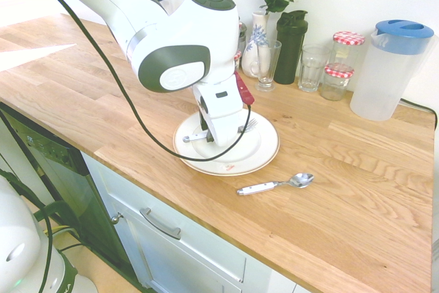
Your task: Put the fork into the plate
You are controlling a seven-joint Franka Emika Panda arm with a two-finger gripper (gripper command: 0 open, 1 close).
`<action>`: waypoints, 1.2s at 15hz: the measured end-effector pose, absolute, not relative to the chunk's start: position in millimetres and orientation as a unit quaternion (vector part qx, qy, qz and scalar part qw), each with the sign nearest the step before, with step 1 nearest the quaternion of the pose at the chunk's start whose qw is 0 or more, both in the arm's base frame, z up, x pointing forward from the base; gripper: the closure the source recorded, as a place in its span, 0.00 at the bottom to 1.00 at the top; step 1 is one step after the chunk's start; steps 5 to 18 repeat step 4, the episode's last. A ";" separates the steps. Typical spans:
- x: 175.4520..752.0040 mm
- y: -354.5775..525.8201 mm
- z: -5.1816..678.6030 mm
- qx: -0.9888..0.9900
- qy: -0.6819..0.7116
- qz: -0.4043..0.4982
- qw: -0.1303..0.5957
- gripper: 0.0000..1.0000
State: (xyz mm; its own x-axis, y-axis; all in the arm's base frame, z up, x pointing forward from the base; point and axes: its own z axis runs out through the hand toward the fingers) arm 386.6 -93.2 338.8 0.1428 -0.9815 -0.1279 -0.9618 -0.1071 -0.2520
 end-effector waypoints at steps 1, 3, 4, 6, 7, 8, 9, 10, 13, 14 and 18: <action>386.2 -94.1 342.4 -0.742 0.654 -0.039 0.141 0.00; 385.1 -96.1 352.2 -0.739 0.655 -0.050 0.149 0.00; 384.7 -96.3 357.2 -0.737 0.655 -0.054 0.154 0.00; 384.7 -96.3 357.2 -0.737 0.655 -0.054 0.154 0.00; 384.7 -96.3 357.2 -0.737 0.655 -0.054 0.154 0.00; 384.7 -96.3 357.2 -0.737 0.655 -0.054 0.154 0.00; 384.7 -96.3 357.2 -0.737 0.655 -0.054 0.154 0.00; 384.7 -96.3 357.2 -0.737 0.655 -0.054 0.154 0.00; 384.7 -96.3 357.2 -0.737 0.655 -0.054 0.154 0.00; 384.7 -96.3 357.2 -0.737 0.655 -0.054 0.154 0.00; 384.7 -96.3 357.2 -0.737 0.655 -0.054 0.154 0.00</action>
